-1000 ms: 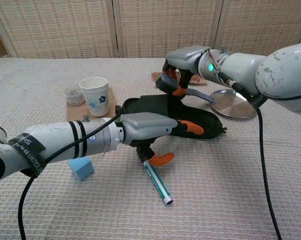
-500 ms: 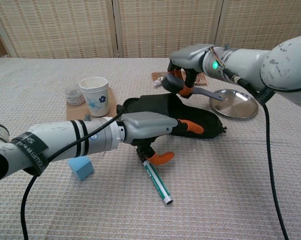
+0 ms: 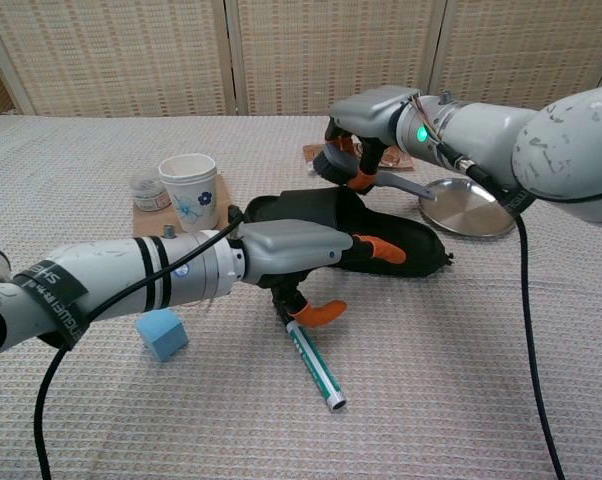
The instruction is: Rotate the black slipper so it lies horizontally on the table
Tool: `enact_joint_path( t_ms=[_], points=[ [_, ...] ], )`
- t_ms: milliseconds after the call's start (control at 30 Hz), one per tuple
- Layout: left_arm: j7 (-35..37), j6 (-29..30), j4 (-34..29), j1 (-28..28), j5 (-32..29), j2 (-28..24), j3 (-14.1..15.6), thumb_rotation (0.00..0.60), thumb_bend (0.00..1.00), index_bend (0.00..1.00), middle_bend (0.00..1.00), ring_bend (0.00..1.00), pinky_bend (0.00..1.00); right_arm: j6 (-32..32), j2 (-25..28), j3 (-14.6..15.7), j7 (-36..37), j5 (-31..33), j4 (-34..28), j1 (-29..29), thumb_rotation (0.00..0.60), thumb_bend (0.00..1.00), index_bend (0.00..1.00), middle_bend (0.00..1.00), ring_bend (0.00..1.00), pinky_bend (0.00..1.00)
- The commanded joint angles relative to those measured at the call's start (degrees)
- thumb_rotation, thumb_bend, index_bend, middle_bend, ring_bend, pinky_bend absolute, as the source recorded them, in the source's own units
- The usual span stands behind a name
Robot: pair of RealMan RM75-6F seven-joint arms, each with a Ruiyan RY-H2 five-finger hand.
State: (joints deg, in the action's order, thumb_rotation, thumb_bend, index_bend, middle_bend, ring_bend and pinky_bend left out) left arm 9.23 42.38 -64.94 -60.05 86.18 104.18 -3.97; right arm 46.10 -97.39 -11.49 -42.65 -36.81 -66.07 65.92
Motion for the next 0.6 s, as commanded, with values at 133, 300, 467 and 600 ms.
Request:
enact_joint_path(
  t_ms=[133, 300, 467, 600],
  points=[
    [-1.0, 0.0, -0.5, 0.1, -0.5, -0.2, -0.2, 0.600, 0.57, 0.00, 0.00, 0.00, 0.12, 0.7, 3.3, 2.0, -6.7, 7.4, -2.8, 0.5, 0.600, 0.44, 0.91, 0.62, 0.58, 0.90],
    [-2.5, 1.3, -2.3, 0.7, -0.5, -1.7, -0.3, 0.600, 0.57, 0.00, 0.00, 0.00, 0.12, 3.5, 7.8, 0.7, -4.6, 5.7, -8.1, -0.6, 0.600, 0.44, 0.91, 0.62, 0.58, 0.90],
    [-5.3, 5.1, -6.8, 2.8, 0.2, -6.5, 0.1, 0.600, 0.57, 0.00, 0.00, 0.00, 0.12, 6.7, 13.9, 1.7, -6.4, 5.1, -14.6, -1.8, 0.600, 0.44, 0.91, 0.62, 0.58, 0.90],
    [-7.9, 8.8, -11.8, 5.5, 0.2, -11.9, 0.5, 0.600, 0.57, 0.00, 0.00, 0.00, 0.12, 9.6, 18.0, 3.7, -10.3, 6.0, -18.3, -2.3, 0.600, 0.44, 0.91, 0.62, 0.58, 0.90]
  ],
)
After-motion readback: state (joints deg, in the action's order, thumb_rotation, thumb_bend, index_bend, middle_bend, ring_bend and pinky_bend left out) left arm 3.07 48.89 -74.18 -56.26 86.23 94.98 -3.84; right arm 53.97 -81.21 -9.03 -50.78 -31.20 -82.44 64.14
